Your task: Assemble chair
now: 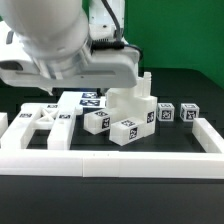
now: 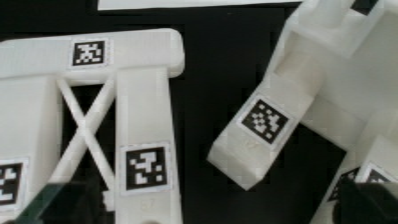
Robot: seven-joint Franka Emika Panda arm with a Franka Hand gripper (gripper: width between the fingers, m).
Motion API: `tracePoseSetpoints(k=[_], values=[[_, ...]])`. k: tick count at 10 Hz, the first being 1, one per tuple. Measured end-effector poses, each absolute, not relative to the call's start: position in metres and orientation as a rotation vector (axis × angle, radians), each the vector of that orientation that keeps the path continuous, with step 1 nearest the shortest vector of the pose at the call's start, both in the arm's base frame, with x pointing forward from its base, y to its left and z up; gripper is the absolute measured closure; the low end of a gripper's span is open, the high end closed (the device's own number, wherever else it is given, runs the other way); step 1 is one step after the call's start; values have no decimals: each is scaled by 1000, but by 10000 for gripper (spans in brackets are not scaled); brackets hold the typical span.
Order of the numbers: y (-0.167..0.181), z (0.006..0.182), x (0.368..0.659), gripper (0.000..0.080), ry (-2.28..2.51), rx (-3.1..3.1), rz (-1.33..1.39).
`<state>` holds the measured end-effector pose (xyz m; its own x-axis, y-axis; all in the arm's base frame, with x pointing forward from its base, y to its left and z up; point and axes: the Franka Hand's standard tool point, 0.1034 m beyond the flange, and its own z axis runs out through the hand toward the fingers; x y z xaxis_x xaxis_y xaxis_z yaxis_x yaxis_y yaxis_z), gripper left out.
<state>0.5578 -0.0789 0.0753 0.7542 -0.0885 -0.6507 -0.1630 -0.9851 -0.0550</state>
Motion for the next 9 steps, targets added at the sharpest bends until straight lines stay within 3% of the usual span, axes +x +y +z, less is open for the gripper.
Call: tracePoseSetpoints(k=[3,9], values=[[-88,75,579,151,103,-2978,658],[-110,68,586,151,79,-3150,53]])
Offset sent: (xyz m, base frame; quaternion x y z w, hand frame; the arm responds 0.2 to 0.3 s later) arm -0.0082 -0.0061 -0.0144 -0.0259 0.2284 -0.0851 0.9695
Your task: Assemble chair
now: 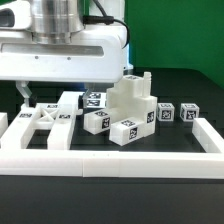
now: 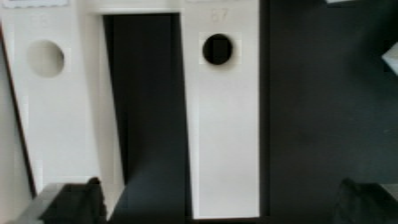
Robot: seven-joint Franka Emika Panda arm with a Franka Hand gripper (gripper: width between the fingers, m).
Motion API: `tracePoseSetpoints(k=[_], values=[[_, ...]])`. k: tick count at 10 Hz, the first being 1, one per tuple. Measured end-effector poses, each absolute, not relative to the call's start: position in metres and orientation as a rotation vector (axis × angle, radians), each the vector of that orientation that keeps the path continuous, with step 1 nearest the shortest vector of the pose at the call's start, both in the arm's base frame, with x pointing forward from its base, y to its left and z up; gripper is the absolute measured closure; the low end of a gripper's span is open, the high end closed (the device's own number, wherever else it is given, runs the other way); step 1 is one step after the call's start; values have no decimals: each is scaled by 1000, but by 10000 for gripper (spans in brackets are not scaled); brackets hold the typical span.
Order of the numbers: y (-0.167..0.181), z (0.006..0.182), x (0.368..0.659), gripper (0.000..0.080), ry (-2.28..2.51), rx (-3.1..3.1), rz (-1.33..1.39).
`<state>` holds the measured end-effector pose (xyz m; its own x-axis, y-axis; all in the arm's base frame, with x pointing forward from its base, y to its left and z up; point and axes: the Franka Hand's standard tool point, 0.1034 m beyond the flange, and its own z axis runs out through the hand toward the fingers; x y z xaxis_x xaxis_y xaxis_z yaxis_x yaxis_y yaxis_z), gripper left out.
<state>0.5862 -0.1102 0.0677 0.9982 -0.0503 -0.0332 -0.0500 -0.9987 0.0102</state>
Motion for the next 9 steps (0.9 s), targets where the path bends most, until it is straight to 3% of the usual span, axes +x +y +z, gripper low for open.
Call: tracePoseSetpoints(k=[4,9], values=[[-112,50,583,151,-85,3135,-112],[-111,48,583,151,-73,3146,-106]])
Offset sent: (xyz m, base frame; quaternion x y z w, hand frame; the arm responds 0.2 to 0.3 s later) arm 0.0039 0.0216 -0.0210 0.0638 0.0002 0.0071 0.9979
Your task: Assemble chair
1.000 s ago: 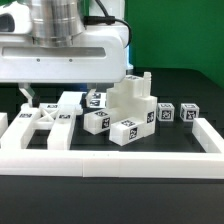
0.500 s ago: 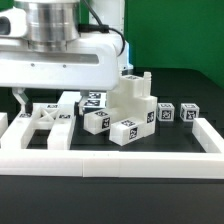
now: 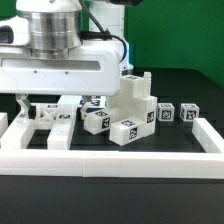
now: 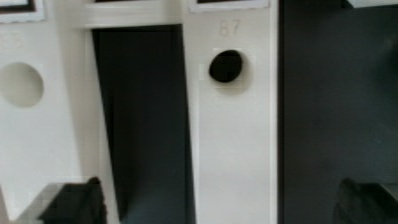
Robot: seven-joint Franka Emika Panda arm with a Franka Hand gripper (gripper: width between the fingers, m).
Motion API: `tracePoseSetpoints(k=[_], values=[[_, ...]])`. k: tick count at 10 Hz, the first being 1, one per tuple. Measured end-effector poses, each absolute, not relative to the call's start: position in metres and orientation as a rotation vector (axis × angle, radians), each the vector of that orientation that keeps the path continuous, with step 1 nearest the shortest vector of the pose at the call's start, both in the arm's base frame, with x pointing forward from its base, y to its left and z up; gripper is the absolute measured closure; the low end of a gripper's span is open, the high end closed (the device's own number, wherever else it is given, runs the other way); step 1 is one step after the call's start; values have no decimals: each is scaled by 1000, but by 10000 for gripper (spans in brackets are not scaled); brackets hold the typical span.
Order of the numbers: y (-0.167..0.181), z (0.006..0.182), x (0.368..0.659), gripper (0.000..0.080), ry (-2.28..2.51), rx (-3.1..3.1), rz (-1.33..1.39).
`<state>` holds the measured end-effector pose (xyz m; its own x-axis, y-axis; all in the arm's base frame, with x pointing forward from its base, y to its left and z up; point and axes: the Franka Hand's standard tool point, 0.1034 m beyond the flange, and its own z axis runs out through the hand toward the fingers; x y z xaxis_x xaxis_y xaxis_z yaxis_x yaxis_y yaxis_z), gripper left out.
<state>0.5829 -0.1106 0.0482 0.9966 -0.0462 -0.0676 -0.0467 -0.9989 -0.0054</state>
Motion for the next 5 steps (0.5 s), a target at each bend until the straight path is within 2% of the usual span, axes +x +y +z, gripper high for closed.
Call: tracePoseSetpoints(k=[3,5], values=[[-108,48,586,151,-337,-3104,83],[-109,48,586,151,-316,-3107,84]])
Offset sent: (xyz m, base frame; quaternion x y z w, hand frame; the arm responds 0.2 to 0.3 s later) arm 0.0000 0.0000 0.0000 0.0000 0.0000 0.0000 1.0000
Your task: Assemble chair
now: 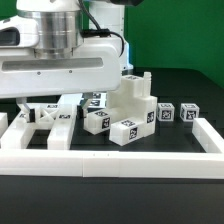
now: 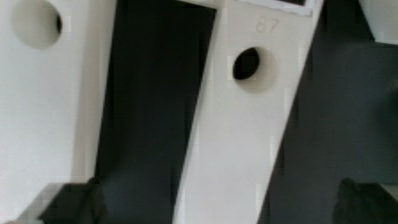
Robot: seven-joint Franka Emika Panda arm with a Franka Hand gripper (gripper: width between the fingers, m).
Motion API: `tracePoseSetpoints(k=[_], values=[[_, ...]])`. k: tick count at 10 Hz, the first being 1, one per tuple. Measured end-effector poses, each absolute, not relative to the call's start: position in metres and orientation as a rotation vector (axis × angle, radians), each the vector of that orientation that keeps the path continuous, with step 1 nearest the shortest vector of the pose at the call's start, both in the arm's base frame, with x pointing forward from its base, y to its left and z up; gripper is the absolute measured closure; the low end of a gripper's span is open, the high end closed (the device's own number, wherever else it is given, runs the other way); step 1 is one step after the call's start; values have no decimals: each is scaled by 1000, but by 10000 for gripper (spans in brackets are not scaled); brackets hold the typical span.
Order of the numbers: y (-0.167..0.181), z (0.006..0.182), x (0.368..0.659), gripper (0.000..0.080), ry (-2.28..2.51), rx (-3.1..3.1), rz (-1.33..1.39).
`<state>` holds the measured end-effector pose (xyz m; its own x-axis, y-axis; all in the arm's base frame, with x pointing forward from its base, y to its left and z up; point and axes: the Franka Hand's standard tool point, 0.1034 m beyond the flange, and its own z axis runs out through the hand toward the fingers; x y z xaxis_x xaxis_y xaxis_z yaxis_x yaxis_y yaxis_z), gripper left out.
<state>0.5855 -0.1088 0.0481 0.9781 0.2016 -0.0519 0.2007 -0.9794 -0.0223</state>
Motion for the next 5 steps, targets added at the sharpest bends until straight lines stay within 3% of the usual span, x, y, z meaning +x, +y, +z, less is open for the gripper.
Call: tracePoseSetpoints(k=[5], values=[[-105,34,584,151,-165,-3129,108]])
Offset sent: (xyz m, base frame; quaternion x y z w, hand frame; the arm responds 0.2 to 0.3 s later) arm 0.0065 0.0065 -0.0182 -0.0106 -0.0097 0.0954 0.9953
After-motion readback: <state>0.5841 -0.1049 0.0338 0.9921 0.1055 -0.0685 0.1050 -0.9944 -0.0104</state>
